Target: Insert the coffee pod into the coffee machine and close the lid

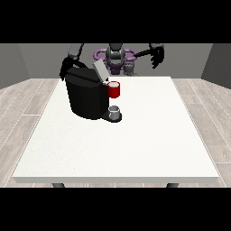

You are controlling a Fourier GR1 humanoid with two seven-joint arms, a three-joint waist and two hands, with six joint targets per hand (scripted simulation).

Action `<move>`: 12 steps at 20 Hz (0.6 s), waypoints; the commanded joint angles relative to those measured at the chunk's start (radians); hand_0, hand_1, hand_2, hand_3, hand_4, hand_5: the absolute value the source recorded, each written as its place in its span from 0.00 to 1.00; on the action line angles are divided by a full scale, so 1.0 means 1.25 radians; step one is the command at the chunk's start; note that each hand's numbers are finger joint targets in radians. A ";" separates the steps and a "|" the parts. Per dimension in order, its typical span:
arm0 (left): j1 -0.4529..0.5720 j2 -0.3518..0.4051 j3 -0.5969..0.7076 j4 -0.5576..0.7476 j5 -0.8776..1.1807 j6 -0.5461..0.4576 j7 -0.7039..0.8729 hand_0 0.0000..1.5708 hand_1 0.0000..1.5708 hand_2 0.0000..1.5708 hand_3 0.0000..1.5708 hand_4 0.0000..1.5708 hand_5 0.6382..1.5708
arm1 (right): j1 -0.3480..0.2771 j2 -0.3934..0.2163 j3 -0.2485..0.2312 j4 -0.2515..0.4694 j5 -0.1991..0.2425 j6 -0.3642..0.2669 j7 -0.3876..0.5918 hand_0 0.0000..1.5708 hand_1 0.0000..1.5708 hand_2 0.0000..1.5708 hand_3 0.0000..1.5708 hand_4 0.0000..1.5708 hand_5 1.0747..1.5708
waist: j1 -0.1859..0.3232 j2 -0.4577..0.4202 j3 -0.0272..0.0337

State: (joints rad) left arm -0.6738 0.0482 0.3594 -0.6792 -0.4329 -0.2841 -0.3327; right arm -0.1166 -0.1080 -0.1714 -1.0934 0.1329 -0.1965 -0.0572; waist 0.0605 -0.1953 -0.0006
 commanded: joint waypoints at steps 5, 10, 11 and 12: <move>0.137 0.005 0.016 -0.011 0.045 -0.049 0.032 0.00 0.00 0.00 0.00 0.27 1.00 | -0.021 -0.006 0.036 -0.102 -0.063 0.126 0.029 0.00 0.00 0.00 0.00 0.00 1.00 | 0.032 -0.109 0.0004; 0.164 -0.038 -0.022 -0.045 0.107 0.005 0.043 0.00 0.00 0.00 0.00 0.23 1.00 | -0.082 0.000 0.078 -0.137 -0.031 0.121 0.035 0.00 0.00 0.00 0.00 0.04 1.00 | 0.041 -0.106 0.0005; 0.209 -0.038 -0.018 -0.061 0.076 -0.017 0.011 0.00 0.00 0.00 0.00 0.27 1.00 | -0.087 -0.019 0.078 -0.165 -0.048 0.155 0.068 0.00 0.00 0.00 0.00 0.12 1.00 | 0.045 -0.109 0.0003; 0.171 -0.015 0.005 -0.070 0.096 -0.035 0.062 0.00 0.00 0.00 0.00 0.29 1.00 | -0.097 -0.021 0.089 -0.184 -0.048 0.169 0.061 0.00 0.00 0.00 0.00 0.10 1.00 | 0.037 -0.100 0.0004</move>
State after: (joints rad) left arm -0.4749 0.0148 0.3563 -0.7316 -0.3450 -0.3052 -0.2838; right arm -0.1914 -0.1078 -0.0819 -1.2683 0.0839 -0.0419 -0.0001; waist 0.1027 -0.3282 -0.0001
